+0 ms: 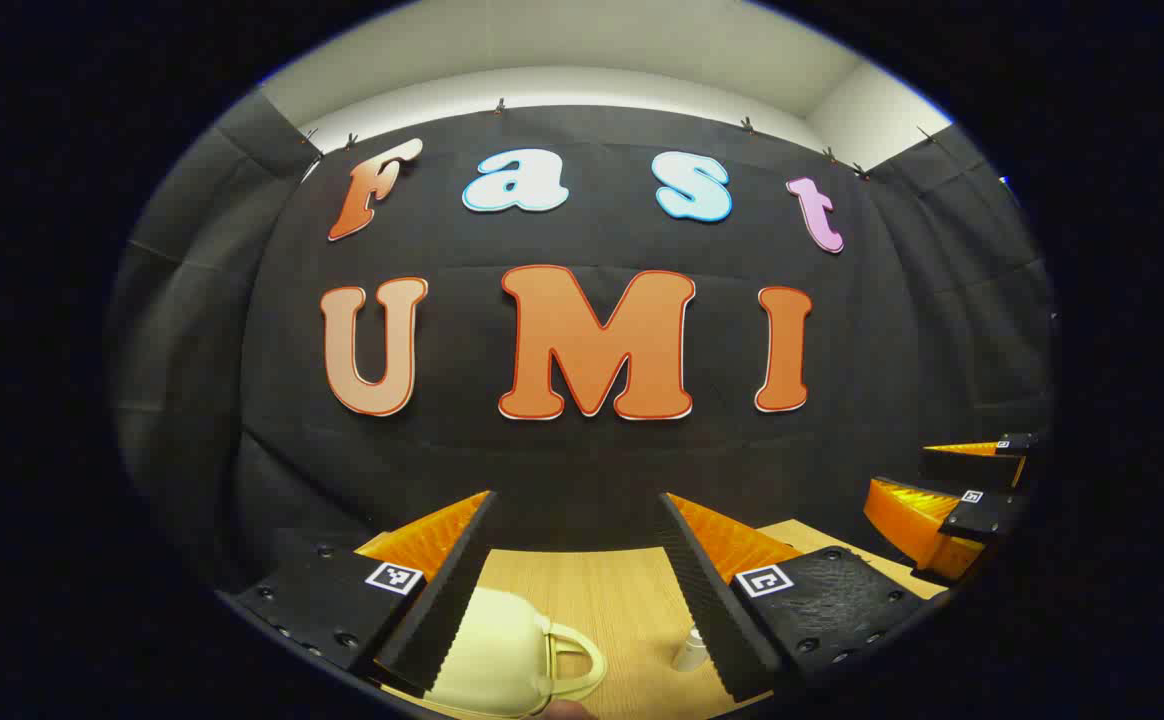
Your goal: First open the suitcase, pack the skin care products into it, and then close the suitcase.
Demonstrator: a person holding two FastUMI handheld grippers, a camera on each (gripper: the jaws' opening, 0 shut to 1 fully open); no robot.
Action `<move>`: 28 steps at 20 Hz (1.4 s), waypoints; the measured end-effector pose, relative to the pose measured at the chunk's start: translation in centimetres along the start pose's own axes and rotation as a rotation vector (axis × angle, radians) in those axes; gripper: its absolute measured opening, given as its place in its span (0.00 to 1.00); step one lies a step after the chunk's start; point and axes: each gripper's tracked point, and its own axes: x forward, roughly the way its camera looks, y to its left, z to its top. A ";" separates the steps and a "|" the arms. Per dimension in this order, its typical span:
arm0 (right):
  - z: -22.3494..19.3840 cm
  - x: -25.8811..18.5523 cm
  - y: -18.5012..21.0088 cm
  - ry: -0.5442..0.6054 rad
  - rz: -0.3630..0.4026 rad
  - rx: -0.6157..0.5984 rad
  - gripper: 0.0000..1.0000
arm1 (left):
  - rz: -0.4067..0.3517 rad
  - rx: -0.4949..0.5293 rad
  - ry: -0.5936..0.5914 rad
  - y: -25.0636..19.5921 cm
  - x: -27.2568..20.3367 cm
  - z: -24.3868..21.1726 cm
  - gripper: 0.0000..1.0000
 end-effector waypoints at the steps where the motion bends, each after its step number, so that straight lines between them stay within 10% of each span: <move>1: 0.0 0.1 0.1 -0.002 0.005 0.001 0.95 | 0.006 0.006 -0.005 0.2 0.1 0.0 0.95; 17: -1.4 1.4 -0.2 0.008 0.040 -0.025 0.95 | -0.031 0.036 0.076 -2.2 2.0 -3.6 0.98; 28: -2.1 1.8 -4.4 0.017 -0.031 -0.041 0.95 | -0.061 0.435 0.282 -2.0 2.4 -15.5 0.99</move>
